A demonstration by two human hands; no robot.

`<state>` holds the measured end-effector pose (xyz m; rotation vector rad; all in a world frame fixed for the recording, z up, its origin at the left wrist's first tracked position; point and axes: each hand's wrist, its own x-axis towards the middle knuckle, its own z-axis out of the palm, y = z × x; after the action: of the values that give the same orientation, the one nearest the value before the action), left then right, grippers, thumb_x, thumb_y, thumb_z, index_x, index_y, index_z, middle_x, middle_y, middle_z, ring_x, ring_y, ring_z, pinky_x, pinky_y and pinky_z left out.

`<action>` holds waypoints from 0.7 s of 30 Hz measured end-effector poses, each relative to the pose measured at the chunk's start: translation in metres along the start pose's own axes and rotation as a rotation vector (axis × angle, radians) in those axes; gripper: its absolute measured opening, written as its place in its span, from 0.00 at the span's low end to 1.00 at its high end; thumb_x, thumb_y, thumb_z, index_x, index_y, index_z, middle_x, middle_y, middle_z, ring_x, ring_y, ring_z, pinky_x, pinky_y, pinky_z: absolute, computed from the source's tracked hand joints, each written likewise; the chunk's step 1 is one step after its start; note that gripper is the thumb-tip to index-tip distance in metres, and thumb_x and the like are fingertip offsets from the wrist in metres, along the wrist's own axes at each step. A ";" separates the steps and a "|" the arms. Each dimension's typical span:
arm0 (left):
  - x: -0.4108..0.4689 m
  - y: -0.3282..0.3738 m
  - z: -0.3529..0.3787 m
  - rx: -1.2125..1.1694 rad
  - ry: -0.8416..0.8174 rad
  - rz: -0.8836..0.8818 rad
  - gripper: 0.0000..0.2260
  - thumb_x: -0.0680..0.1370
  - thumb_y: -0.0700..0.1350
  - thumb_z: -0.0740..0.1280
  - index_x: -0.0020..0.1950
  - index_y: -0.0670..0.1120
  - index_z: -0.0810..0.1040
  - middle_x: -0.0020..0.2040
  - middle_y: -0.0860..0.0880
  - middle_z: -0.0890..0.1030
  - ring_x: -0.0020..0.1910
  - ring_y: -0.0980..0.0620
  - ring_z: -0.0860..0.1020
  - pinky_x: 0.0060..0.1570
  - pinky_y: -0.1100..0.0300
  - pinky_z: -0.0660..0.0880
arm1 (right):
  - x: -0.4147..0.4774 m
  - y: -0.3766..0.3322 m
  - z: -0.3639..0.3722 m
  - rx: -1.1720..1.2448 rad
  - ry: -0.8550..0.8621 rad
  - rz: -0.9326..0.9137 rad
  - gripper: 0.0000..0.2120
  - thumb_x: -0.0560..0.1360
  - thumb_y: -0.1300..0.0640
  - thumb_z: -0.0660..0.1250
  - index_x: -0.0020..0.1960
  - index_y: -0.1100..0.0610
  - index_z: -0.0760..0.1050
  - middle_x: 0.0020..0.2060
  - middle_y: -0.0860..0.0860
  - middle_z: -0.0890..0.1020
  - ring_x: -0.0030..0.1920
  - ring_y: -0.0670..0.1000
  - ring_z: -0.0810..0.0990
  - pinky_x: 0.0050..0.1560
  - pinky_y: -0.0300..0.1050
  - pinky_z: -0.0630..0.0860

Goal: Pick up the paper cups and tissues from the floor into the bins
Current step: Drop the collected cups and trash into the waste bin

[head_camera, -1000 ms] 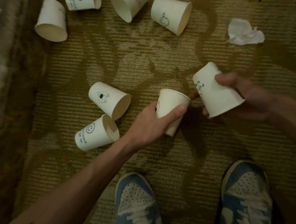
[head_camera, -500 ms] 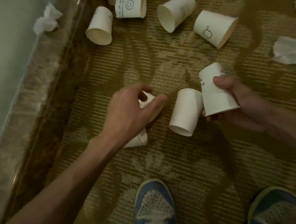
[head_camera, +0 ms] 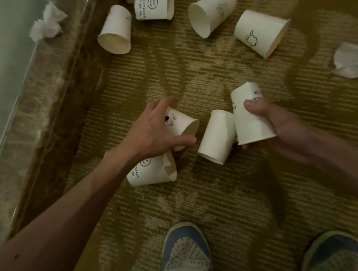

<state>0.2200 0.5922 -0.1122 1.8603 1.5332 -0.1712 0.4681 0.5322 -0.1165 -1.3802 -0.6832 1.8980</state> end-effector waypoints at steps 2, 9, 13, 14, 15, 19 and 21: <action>0.005 -0.002 -0.001 -0.090 0.043 -0.021 0.44 0.61 0.71 0.73 0.72 0.61 0.61 0.65 0.53 0.67 0.60 0.53 0.70 0.60 0.50 0.71 | 0.003 0.002 -0.003 0.008 0.004 0.003 0.24 0.67 0.42 0.67 0.59 0.54 0.75 0.41 0.49 0.84 0.42 0.51 0.81 0.39 0.47 0.77; 0.014 0.013 -0.008 -0.739 0.102 -0.239 0.33 0.70 0.75 0.61 0.69 0.59 0.71 0.64 0.51 0.75 0.58 0.49 0.78 0.44 0.55 0.79 | 0.015 -0.008 -0.011 0.055 0.042 -0.051 0.24 0.66 0.41 0.68 0.59 0.49 0.76 0.45 0.47 0.86 0.44 0.47 0.84 0.41 0.44 0.80; 0.023 0.025 -0.014 -0.863 -0.008 -0.250 0.28 0.70 0.77 0.52 0.58 0.64 0.77 0.58 0.54 0.80 0.52 0.48 0.81 0.39 0.56 0.80 | 0.026 -0.019 -0.010 0.078 0.019 -0.105 0.22 0.65 0.40 0.70 0.56 0.48 0.77 0.41 0.46 0.85 0.41 0.47 0.83 0.39 0.44 0.80; 0.024 0.027 -0.014 -0.899 -0.037 -0.251 0.27 0.71 0.77 0.52 0.55 0.64 0.79 0.54 0.55 0.82 0.49 0.48 0.83 0.37 0.56 0.80 | 0.028 -0.022 -0.009 0.081 0.005 -0.118 0.21 0.64 0.39 0.71 0.54 0.47 0.79 0.42 0.47 0.85 0.42 0.47 0.83 0.39 0.45 0.79; 0.026 0.027 -0.015 -0.948 -0.070 -0.259 0.26 0.71 0.77 0.52 0.53 0.64 0.80 0.51 0.55 0.83 0.47 0.48 0.84 0.35 0.56 0.79 | 0.030 -0.025 -0.008 0.090 -0.010 -0.126 0.20 0.63 0.39 0.71 0.52 0.45 0.81 0.43 0.47 0.85 0.43 0.47 0.83 0.40 0.45 0.80; 0.035 0.024 -0.020 -1.106 -0.197 -0.271 0.37 0.66 0.78 0.53 0.65 0.57 0.75 0.60 0.46 0.80 0.53 0.43 0.83 0.41 0.47 0.80 | 0.036 -0.035 -0.007 0.119 -0.021 -0.142 0.22 0.63 0.41 0.72 0.55 0.46 0.79 0.44 0.47 0.85 0.44 0.46 0.84 0.39 0.44 0.81; 0.034 0.029 -0.030 -1.171 -0.263 -0.267 0.39 0.66 0.79 0.53 0.67 0.55 0.75 0.62 0.43 0.79 0.56 0.39 0.82 0.45 0.43 0.80 | 0.033 -0.050 -0.001 0.092 -0.004 -0.137 0.22 0.66 0.42 0.71 0.57 0.47 0.77 0.44 0.46 0.85 0.44 0.46 0.84 0.38 0.43 0.80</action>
<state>0.2459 0.6359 -0.0945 0.6793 1.2400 0.3026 0.4739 0.5895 -0.0991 -1.2405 -0.6674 1.8020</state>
